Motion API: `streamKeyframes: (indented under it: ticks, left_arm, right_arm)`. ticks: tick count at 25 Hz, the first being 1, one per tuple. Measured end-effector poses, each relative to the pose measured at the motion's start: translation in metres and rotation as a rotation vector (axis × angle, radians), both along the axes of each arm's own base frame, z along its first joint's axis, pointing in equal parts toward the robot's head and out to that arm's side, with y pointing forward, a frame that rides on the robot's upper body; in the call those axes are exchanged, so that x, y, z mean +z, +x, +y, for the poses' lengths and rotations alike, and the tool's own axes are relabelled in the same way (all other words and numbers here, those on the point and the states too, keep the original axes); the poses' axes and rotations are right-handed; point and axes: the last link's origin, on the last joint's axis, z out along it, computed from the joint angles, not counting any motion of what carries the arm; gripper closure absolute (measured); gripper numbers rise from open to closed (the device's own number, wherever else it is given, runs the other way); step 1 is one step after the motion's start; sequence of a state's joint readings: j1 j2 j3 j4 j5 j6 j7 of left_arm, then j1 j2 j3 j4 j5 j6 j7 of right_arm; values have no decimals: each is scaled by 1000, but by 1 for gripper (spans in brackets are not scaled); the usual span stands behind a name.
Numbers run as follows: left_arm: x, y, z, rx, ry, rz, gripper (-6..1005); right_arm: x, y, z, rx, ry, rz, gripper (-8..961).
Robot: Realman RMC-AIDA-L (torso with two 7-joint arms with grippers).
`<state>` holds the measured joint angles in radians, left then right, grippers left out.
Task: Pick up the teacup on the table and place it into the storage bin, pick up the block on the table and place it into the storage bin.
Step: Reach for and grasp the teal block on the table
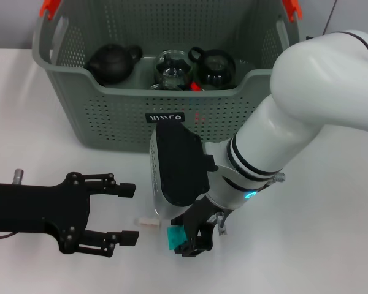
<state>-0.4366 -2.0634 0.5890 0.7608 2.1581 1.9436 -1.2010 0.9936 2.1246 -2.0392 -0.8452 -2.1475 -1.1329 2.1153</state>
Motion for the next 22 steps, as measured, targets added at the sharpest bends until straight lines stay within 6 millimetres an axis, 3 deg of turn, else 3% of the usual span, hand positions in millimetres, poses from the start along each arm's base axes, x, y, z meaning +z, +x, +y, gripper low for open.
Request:
streamKeyframes:
  ticks: [3,22]
  left_arm:
    - [0,0,0,1,0,0,188]
    - [0,-1,0,5,3,0,188]
  right_arm:
    - [0,0,0,0,0,0,385]
    - [0,2,-1,-3,-1,-4,423]
